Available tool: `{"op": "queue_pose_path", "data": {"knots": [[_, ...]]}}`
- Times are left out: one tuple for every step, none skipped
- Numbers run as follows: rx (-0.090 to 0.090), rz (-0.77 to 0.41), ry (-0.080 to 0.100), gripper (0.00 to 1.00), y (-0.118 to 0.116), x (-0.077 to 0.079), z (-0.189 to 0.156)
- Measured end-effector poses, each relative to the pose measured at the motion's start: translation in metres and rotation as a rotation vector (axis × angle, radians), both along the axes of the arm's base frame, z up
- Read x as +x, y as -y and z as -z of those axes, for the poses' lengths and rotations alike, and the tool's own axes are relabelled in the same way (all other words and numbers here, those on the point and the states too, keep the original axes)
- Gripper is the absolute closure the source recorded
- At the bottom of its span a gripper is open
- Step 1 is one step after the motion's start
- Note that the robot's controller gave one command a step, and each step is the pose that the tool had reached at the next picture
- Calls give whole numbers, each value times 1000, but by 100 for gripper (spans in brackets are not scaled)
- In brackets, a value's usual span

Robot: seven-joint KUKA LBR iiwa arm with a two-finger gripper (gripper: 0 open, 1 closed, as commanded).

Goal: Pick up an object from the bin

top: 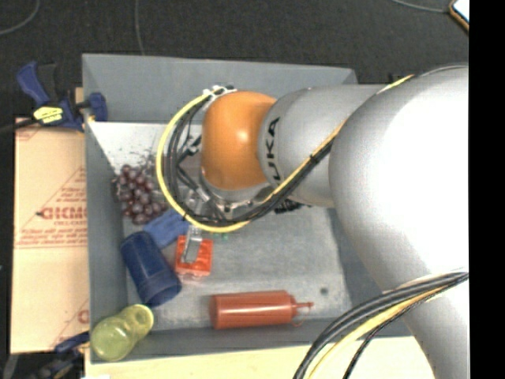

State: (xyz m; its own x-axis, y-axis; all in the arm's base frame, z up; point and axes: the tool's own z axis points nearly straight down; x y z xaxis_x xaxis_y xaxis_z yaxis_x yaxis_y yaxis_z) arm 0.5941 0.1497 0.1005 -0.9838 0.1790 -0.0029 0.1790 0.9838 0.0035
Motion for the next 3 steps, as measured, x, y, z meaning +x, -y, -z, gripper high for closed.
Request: {"op": "queue_pose_path", "data": {"knots": [[-5, 266, 15, 0, -43, 19, 15], [-23, 108, 9, 100, -54, 7, 24], [-23, 108, 9, 100, -54, 7, 24]]}}
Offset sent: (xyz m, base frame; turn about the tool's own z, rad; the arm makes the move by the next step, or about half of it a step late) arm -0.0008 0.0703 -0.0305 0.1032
